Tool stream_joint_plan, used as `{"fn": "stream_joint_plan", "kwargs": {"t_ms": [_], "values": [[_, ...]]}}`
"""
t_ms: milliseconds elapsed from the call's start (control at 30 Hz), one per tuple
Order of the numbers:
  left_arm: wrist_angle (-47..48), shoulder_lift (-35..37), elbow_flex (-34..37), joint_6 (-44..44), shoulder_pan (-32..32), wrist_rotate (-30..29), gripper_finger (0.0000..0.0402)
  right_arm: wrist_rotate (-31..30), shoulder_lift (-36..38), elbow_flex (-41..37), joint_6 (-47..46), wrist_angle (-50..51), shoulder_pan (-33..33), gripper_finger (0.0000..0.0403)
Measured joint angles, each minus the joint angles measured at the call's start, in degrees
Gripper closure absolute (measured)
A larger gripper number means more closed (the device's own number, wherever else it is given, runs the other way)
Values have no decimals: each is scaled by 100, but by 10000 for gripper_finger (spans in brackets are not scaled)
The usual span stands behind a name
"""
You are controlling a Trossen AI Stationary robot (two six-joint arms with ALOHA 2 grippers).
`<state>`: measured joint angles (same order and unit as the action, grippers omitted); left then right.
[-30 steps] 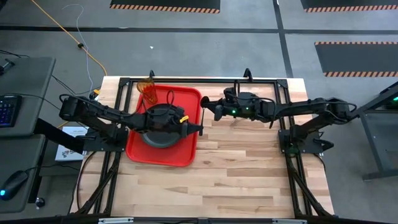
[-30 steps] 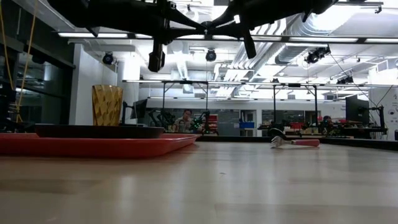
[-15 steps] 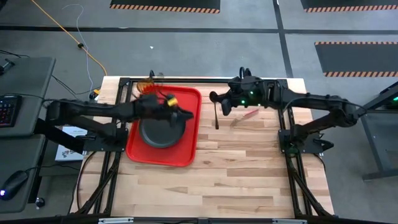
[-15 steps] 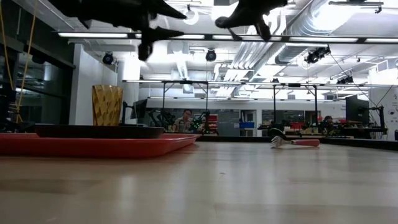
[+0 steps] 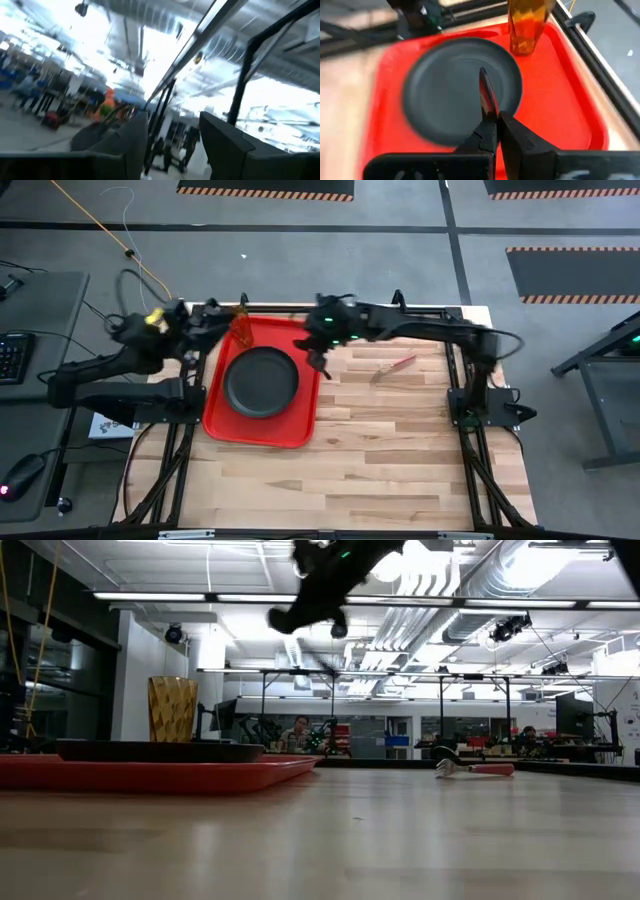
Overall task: Pick and place plate/cup/fork/spoon on tray
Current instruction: Put the black spoon on the red tray to the left of the red tray
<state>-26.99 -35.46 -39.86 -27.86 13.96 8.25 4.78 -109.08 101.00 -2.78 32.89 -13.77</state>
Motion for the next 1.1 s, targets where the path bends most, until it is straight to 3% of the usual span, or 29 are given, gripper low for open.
{"fn": "stream_joint_plan", "kwargs": {"t_ms": [300, 333, 467, 600, 733, 833, 1000, 1100], "values": [[16, 520, 0, -1, -9, 0, 232, -5, -2600, 3321, 1240, 1854, -430, 403], [22, 520, 0, 0, -9, 0, 232, -10, -2769, 3427, 1313, 1844, -467, 403], [83, 500, 0, 2, -9, 0, 232, -11, -2767, 2722, 1320, 968, -564, 403], [240, 437, 0, 34, -9, -2, 232, 28, -2742, 2525, 873, 880, -668, 403], [345, 343, 0, 194, -9, -237, 232, 478, -2673, 2605, 785, 929, -760, 403], [363, 185, 0, 207, -9, -533, 232, 824, -2346, 2651, 913, 962, -776, 403], [376, -185, 0, 254, -11, -619, 232, 945, -1596, 2648, 1494, 1907, -837, 403], [494, -454, 0, 139, -13, -621, 232, 1038, -990, 2014, 1680, 2124, -987, 403]]}}
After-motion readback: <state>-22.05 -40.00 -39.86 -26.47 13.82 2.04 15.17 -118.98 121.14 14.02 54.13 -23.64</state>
